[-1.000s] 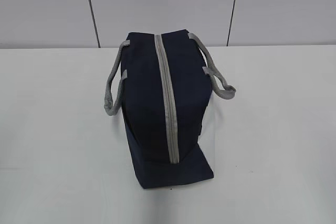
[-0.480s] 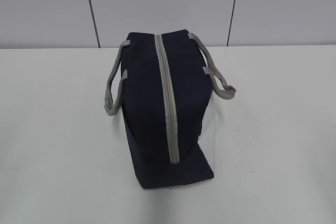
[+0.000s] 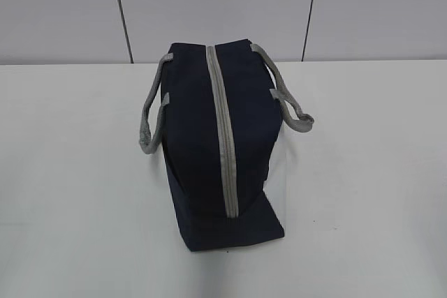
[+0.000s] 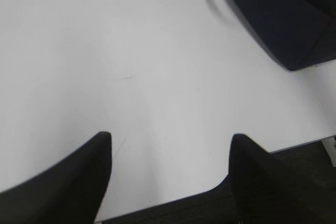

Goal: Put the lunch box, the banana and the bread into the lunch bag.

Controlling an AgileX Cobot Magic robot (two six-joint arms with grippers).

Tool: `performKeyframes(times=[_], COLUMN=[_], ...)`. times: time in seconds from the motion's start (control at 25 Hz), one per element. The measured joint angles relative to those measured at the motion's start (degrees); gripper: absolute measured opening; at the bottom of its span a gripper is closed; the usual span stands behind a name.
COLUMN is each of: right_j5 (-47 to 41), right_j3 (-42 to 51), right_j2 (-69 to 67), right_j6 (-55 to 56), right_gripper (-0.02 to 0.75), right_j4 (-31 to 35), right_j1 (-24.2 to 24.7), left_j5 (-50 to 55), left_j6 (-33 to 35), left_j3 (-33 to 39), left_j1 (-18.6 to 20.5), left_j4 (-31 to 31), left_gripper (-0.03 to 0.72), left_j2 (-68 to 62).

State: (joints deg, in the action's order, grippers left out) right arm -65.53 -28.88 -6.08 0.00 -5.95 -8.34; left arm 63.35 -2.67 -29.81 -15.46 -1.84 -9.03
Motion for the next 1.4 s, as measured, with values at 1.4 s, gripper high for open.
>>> performKeyframes(times=[1.4], right_j5=[0.1], right_j3=[0.0], right_j2=[7.1], right_j6=[0.0], right_gripper=[0.528], right_j4=[-0.1], right_j1=[8.9], left_j5=[0.1], left_j6=[0.0], left_j3=[0.0], left_j1=[15.7], left_j4=[0.1], left_gripper=[0.424], left_j2=[10.0])
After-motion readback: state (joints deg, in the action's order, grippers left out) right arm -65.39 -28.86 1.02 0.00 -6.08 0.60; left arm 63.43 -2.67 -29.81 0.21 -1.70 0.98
